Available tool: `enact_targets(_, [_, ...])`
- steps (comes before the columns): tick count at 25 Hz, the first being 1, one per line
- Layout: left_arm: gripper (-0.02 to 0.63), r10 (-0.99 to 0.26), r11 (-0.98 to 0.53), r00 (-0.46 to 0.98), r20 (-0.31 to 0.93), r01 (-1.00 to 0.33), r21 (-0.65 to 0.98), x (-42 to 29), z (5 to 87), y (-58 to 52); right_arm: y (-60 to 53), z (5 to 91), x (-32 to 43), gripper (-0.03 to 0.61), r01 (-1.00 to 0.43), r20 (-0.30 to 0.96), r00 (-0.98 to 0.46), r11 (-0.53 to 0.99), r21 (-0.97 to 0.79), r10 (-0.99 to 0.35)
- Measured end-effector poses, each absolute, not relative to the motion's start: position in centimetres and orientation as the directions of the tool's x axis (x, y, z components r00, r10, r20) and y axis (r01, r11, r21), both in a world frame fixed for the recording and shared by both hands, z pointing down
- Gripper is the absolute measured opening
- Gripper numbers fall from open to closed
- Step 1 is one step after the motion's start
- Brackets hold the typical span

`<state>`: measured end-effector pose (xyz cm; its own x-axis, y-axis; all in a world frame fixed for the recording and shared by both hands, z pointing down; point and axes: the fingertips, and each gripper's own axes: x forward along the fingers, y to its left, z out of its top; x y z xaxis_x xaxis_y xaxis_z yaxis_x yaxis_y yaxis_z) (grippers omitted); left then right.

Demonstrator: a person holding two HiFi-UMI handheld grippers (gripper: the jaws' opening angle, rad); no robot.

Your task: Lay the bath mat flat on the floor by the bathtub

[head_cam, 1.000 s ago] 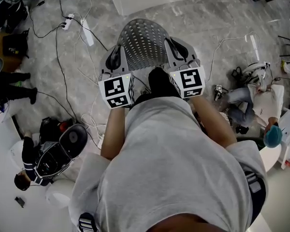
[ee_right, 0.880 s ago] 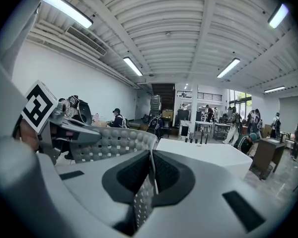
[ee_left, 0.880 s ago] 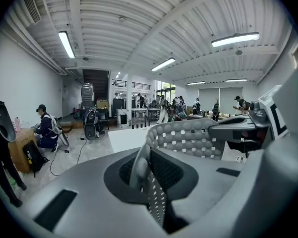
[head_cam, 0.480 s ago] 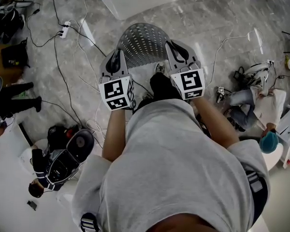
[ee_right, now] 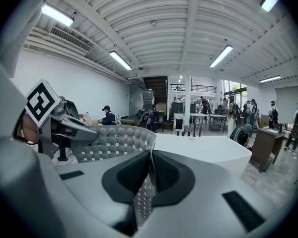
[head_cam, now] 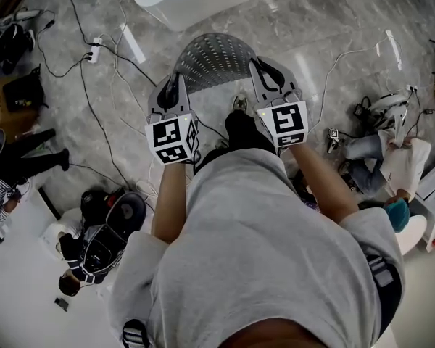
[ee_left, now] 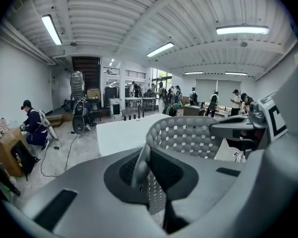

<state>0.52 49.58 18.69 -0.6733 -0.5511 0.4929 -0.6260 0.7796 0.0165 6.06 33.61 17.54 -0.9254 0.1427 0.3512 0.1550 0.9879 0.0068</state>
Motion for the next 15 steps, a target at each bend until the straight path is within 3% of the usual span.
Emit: enact_targets(15, [0.028, -0.576, 0.743, -0.624, 0.528, -0.670, 0.019, -4.7, 20.3, 43.8, 28.4, 19.7, 3.1, 0.020, 0.117, 0.359, -0.926, 0.993, -0.013, 0.114])
